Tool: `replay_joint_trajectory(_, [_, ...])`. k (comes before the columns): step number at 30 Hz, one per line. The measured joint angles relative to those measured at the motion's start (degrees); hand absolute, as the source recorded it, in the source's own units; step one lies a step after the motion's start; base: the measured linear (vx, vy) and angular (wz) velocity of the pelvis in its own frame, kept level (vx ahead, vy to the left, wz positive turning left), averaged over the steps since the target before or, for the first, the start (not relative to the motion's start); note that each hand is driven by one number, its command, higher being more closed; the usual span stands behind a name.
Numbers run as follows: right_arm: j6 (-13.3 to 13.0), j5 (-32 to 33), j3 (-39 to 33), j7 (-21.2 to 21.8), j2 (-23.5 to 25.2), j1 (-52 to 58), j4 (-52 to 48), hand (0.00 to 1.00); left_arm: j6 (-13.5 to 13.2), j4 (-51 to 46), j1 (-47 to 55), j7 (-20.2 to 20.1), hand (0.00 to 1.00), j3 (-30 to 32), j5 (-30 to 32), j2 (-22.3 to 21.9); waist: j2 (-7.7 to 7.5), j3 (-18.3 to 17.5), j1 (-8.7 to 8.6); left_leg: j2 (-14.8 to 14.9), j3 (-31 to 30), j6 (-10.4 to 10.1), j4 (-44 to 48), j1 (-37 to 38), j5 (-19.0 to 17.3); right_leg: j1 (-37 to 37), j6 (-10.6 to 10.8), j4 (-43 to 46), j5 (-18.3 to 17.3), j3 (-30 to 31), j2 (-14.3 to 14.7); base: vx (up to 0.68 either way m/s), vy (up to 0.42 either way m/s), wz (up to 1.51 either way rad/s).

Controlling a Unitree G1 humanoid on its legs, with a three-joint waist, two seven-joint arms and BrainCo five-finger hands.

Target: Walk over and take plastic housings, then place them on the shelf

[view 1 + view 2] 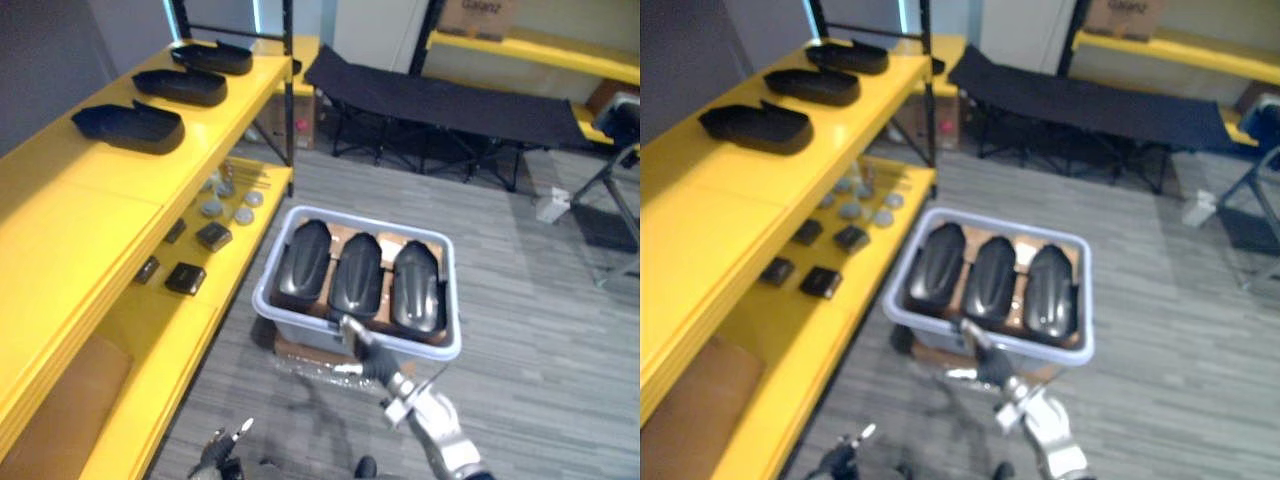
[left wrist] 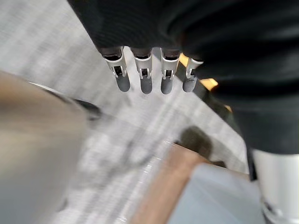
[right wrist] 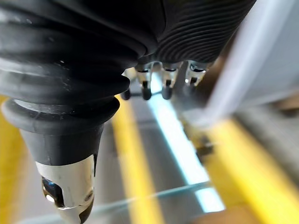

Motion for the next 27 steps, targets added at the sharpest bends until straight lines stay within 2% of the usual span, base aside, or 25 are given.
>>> replay_joint_trajectory(2, [0.72,8.87,-6.07,-0.90,-0.67,-1.59,-7.94,0.00,-0.47,-0.30,1.31,-0.64,0.00,1.90,0.66,0.03,-0.29,-0.79,-0.33,0.21,0.08,-0.15,-0.46,0.24,0.15,0.06,-0.11,-0.29,0.06,0.24,0.47,0.00,-0.053,-0.06])
replay_joint_trajectory(3, [0.72,10.51,-7.85,-2.98,-0.60,-2.52,-8.95,0.00,-0.76,-0.57,1.78,-0.82,0.00,2.40,0.94,0.02,-0.40,-0.94,-0.52,0.23,0.24,-0.16,-0.47,0.36,0.14,0.02,-0.18,-0.37,0.12,0.43,0.57,0.01,-0.021,-0.19])
replay_joint_trajectory(4, [0.64,11.81,-11.69,-8.42,-0.39,-4.59,-9.19,0.00,-1.22,-1.23,2.45,-1.02,0.00,2.58,1.35,-0.01,-0.65,-1.11,-0.48,0.26,1.18,-0.17,-0.63,1.14,0.13,0.23,-0.27,-0.49,0.23,1.28,0.59,0.01,0.005,-0.18])
replay_joint_trajectory(5, [0.58,11.46,-15.15,-16.22,-0.28,-5.71,-8.56,0.00,-1.44,-1.55,2.87,-1.26,0.00,2.47,2.70,0.00,-0.57,-1.30,-0.66,0.10,1.31,-0.17,-0.73,1.46,0.13,0.99,-0.09,-1.17,0.54,1.30,0.47,0.02,0.015,-0.17])
replay_joint_trajectory(6, [0.56,11.34,-16.71,-19.84,-0.25,-5.90,-7.95,0.00,-1.48,-1.59,2.94,-1.26,0.00,2.44,2.83,-0.02,-0.62,-1.38,-0.68,0.02,1.43,-0.16,-0.87,1.80,0.14,1.37,-0.02,-1.38,0.67,1.28,0.37,0.00,0.000,0.00])
replay_joint_trajectory(7, [0.85,10.87,-19.70,-26.56,-0.01,-5.61,-6.43,0.00,-1.58,-1.68,3.37,-1.26,0.00,2.39,2.84,-0.03,-0.38,-1.72,-0.73,0.01,1.48,-0.13,-1.26,2.24,0.16,2.00,0.13,-1.93,0.77,1.07,0.04,0.04,0.021,0.03])
replay_joint_trajectory(8, [2.77,10.25,-22.03,-33.78,0.27,-4.92,-5.16,0.00,-1.58,-2.04,3.83,-1.29,0.00,2.32,2.89,-0.05,-0.54,-2.70,-0.81,-0.18,1.43,-0.09,-1.43,2.31,0.19,2.31,0.31,-2.30,0.91,0.76,-0.29,0.05,0.023,0.07])
replay_joint_trajectory(9, [3.34,10.25,-23.37,-36.64,0.54,-4.50,-4.24,0.00,-1.57,-2.03,3.87,-1.30,0.00,2.25,3.14,-0.06,-0.36,-2.69,-0.83,-0.29,1.28,-0.09,-1.53,2.55,0.19,2.70,0.33,-2.42,0.92,0.56,-0.53,0.05,0.020,0.14])
replay_joint_trajectory(11, [3.45,9.69,-28.07,-45.73,2.32,-2.77,-0.41,0.00,-1.64,-2.08,4.27,-1.65,0.00,1.57,5.31,-0.15,0.50,-3.05,-1.05,-0.92,0.98,0.26,-3.58,3.61,1.06,3.92,0.53,-2.95,0.85,-0.90,-1.04,0.03,0.008,0.20])
replay_joint_trajectory(12, [3.51,9.11,-28.63,-47.01,2.51,-2.69,0.24,0.00,-1.69,-2.10,4.43,-1.75,0.00,1.36,5.72,-0.18,0.71,-3.17,-1.05,-1.03,1.02,0.26,-4.28,4.05,1.36,3.97,0.56,-2.95,0.86,-0.91,-1.13,0.04,0.013,0.11])
replay_joint_trajectory(14, [4.01,6.89,-30.76,-53.57,3.52,-2.56,3.14,0.00,-2.09,-2.06,5.57,-2.13,0.00,1.14,8.71,-0.53,1.74,-3.63,-1.31,-1.48,1.17,0.30,-7.15,5.44,2.72,4.11,0.78,-2.95,0.92,-0.96,-1.35,0.02,0.010,0.00])
replay_joint_trajectory(18, [5.70,3.32,-31.01,-60.24,3.73,-4.30,7.79,0.00,-2.81,-2.20,6.91,-2.63,0.00,-0.84,9.79,0.25,1.43,-3.23,-0.94,-1.52,1.31,0.26,-8.38,6.43,3.05,4.65,0.93,-2.94,0.86,-0.72,-1.33,-0.01,0.002,-0.01])
replay_joint_trajectory(20, [5.82,2.35,-31.56,-63.44,3.62,-8.57,11.78,0.00,-3.07,-2.38,6.22,-3.68,0.00,-2.60,9.13,1.23,0.96,-2.74,-0.46,-1.80,1.28,0.55,-8.15,3.63,3.46,1.73,1.19,-2.52,1.01,-0.66,-1.69,-0.10,0.011,0.01])
replay_joint_trajectory(21, [5.80,1.98,-32.22,-64.67,3.42,-10.79,12.89,0.00,-3.13,-2.62,5.47,-4.24,0.00,-3.25,8.92,1.72,0.79,-1.66,-0.44,-2.04,0.96,0.68,-8.03,1.78,3.90,0.06,1.30,-2.15,1.14,-0.80,-1.98,-0.15,0.024,0.14])
replay_joint_trajectory(22, [5.74,1.74,-33.06,-66.13,2.91,-13.91,13.90,0.00,-3.22,-2.83,3.94,-4.52,0.00,-3.33,8.82,2.17,0.37,0.85,-0.31,-2.27,0.77,0.91,-7.48,-0.28,4.25,-1.67,1.40,-1.89,1.30,-0.86,-2.30,-0.17,0.020,0.18])
replay_joint_trajectory(24, [5.59,2.81,-33.53,-66.57,1.80,-17.89,15.37,0.00,-3.28,-3.14,2.02,-4.54,0.00,-3.12,8.81,2.66,0.00,4.49,0.17,-2.36,-0.04,1.26,-6.96,-2.76,4.90,-3.61,1.24,-1.87,2.50,-0.90,-2.41,-0.15,0.004,0.17])
replay_joint_trajectory(26, [5.05,4.25,-33.92,-67.36,0.57,-22.80,17.13,0.00,-3.30,-3.31,-0.26,-4.55,0.00,-3.14,8.82,4.31,-1.80,9.03,0.64,-2.20,-0.86,1.27,-5.73,-6.33,6.14,-6.51,0.76,-1.73,3.88,-1.44,-2.26,-0.09,-0.012,0.24])
replay_joint_trajectory(27, [5.05,4.21,-34.06,-67.80,0.26,-23.70,17.31,0.00,-3.30,-3.32,-0.78,-4.54,0.00,-3.13,8.82,4.51,-2.11,9.97,0.93,-2.08,-1.06,1.24,-5.36,-6.93,6.16,-6.83,0.74,-1.74,4.20,-1.29,-2.12,-0.02,0.010,0.18])
